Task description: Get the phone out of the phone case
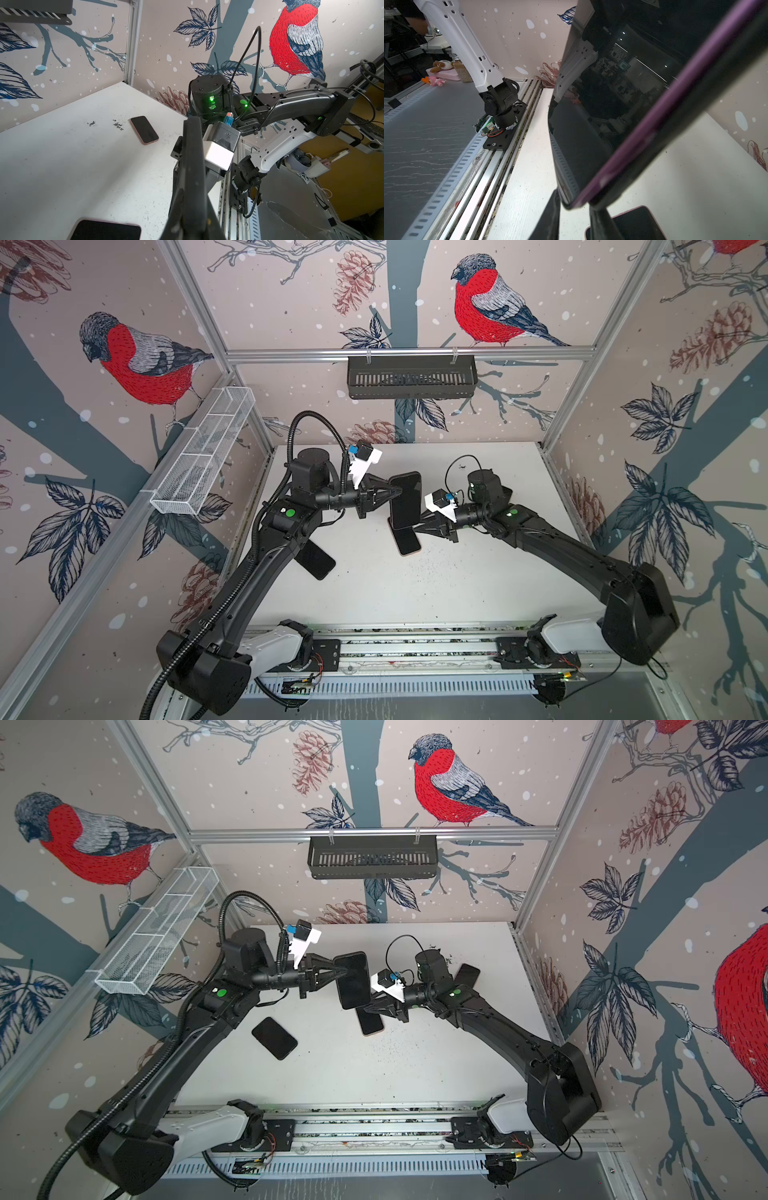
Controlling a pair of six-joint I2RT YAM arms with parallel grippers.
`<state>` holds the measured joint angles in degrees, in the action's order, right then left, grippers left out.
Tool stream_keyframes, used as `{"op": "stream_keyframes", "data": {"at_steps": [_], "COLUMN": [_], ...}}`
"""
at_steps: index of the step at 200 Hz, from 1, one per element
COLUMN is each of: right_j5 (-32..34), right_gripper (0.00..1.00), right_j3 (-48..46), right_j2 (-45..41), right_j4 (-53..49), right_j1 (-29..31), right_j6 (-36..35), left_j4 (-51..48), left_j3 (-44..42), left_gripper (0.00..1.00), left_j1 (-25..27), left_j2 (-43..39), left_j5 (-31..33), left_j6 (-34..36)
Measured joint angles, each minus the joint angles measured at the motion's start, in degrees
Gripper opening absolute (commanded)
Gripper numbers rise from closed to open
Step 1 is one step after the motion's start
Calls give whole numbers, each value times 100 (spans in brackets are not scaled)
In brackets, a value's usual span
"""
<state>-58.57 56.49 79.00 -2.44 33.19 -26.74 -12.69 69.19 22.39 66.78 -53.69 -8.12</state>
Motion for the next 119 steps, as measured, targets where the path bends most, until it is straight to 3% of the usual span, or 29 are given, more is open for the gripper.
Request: {"op": "stream_keyframes", "data": {"at_steps": [28, 48, 85, 119], "right_j5": [-11, 13, 490, 632], "right_gripper": [47, 53, 55, 56], "right_j3": [-378, -669, -796, -555], "right_j2": [-214, -354, -595, -605], "right_j4": [358, 767, 1506, 2031], "right_j1": [-17, -87, -422, -1021], "right_j6": [177, 671, 2315, 4422], "left_j4": [203, 719, 2194, 4052], "left_j3": [-155, -413, -1064, -1906], "left_gripper": [0, 0, 0, 0], "left_j1": [0, -22, -243, -413], "left_j2": [-17, -37, -46, 66], "left_j5": [52, 129, 321, 719], "left_j6": [-439, -1032, -2861, -4975]}}
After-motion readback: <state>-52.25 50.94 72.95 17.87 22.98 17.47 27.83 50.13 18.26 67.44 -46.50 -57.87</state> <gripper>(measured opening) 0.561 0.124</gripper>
